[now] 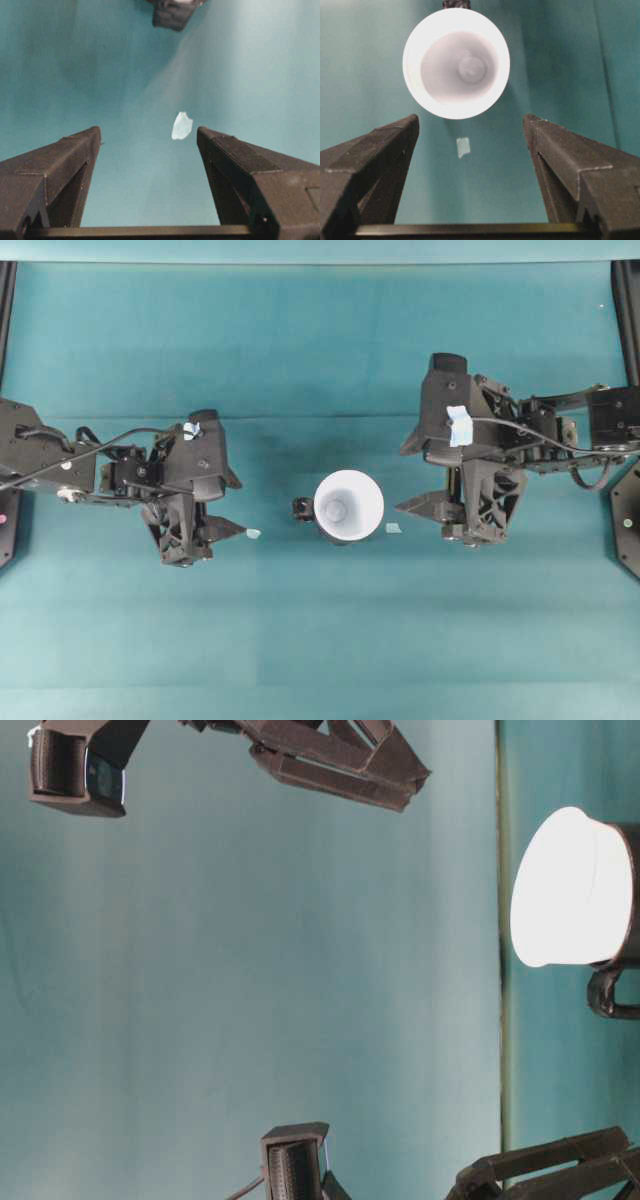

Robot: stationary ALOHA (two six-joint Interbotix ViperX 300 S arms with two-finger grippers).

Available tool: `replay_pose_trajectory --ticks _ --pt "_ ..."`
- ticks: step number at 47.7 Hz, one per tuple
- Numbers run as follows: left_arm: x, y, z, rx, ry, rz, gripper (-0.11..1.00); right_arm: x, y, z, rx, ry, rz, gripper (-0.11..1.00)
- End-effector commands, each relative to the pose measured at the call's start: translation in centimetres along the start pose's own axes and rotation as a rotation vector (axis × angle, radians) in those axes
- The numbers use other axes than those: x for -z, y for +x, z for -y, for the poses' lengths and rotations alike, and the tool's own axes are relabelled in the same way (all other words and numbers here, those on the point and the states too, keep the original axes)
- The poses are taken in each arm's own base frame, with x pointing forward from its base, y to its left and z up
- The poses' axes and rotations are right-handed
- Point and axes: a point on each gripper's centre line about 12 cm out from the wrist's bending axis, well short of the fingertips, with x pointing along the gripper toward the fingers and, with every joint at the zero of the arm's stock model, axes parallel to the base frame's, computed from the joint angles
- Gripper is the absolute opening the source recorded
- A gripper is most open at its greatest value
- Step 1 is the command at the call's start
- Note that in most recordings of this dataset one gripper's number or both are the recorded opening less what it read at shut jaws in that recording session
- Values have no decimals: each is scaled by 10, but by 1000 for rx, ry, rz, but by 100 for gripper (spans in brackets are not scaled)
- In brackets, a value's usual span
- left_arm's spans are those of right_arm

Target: Put a paper cup into the cup holder on your left arm.

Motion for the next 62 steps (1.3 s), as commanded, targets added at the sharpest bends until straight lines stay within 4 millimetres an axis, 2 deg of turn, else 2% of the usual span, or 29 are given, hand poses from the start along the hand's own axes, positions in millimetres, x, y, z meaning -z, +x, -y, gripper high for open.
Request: replay_pose_trajectory --ticks 1,19,34,50,62 --pt "-4 -1 0 1 0 15 81 -3 -8 -3 -10 -7 30 88" --pt "-6 -1 1 2 2 20 81 33 -9 -5 -19 -21 -11 88" --pt "-5 -1 1 3 3 20 81 36 -1 -5 -22 -19 34 88" --pt "-2 -1 4 10 10 14 81 52 7 -5 -27 16 31 88" --pt "0 -2 8 18 18 6 81 54 9 -9 -38 40 43 88"
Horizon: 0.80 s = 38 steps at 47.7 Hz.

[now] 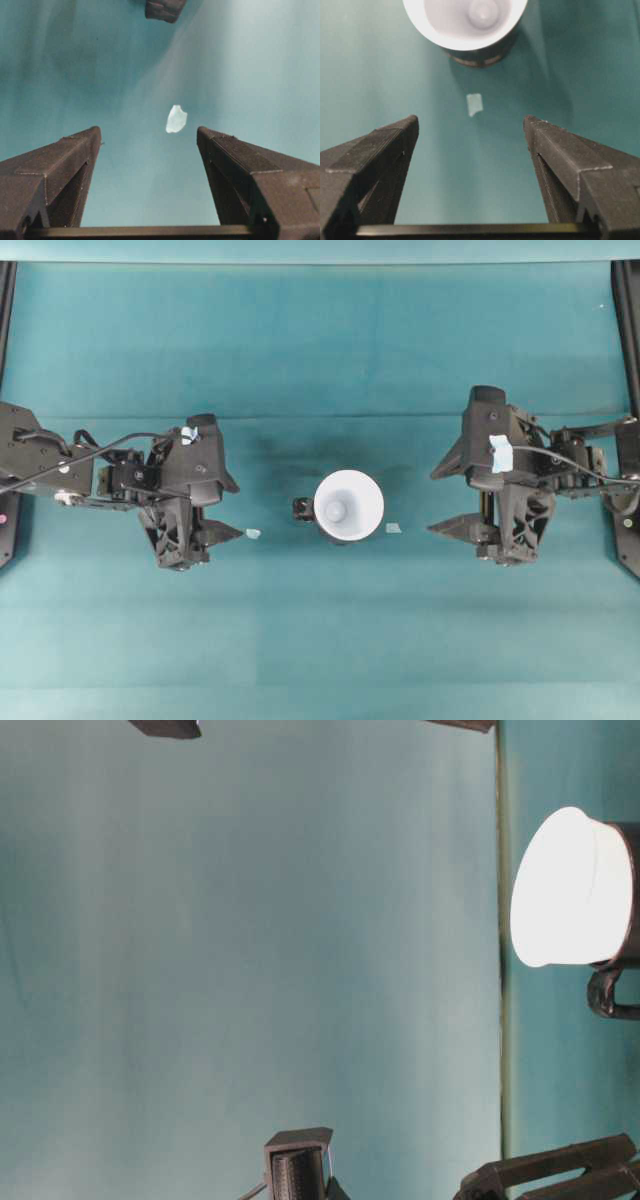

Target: Put a paper cup into the cup holder on your left arm.

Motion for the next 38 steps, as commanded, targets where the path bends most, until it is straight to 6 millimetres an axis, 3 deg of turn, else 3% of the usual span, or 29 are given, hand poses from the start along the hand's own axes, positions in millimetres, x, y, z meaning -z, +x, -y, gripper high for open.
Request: replay_pose_trajectory --ticks 1,14,25,38 --pt "-2 -1 3 8 7 10 81 -5 -3 -3 -8 10 27 88" --pt "6 -1 2 6 8 -8 81 -8 -3 -3 -12 12 54 88" --pt "-22 -7 5 18 11 101 81 -10 -2 -3 -14 12 74 87" --pt "-22 -6 6 18 8 97 81 -3 0 -2 -12 15 56 87"
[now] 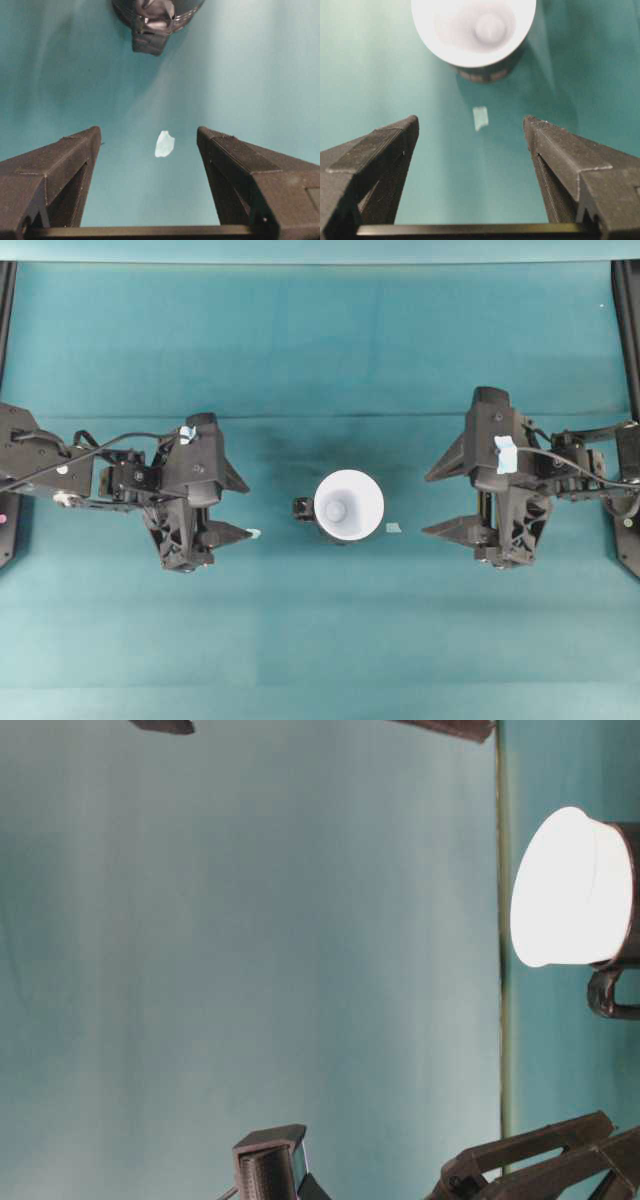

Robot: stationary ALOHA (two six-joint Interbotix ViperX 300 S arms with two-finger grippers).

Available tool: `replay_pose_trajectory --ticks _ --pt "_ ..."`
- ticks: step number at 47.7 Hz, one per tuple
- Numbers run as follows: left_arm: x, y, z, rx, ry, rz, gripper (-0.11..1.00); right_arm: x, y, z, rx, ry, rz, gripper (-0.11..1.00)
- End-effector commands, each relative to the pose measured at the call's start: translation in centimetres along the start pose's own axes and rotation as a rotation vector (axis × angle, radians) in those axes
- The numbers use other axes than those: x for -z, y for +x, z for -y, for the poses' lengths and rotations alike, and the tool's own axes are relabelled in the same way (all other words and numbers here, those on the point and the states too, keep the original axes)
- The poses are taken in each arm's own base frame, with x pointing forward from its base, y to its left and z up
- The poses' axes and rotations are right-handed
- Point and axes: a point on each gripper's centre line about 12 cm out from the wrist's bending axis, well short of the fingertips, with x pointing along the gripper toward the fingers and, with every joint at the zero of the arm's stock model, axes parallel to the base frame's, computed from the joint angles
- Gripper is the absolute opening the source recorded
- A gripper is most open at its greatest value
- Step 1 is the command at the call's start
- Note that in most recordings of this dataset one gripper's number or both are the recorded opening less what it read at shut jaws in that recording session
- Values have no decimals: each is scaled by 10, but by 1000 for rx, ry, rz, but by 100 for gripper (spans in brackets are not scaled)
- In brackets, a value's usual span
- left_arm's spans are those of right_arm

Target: Put a paper cup into the cup holder on your left arm.

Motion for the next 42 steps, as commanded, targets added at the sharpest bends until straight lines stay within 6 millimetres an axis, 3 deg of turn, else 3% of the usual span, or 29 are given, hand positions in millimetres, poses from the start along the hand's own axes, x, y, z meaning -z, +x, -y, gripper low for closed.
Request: replay_pose_trajectory --ticks 1,42 --pt "-9 -1 2 6 4 29 81 -3 -2 -1 -5 10 16 87" --pt "-4 -2 1 2 4 -2 81 -4 -2 -1 -6 10 24 87"
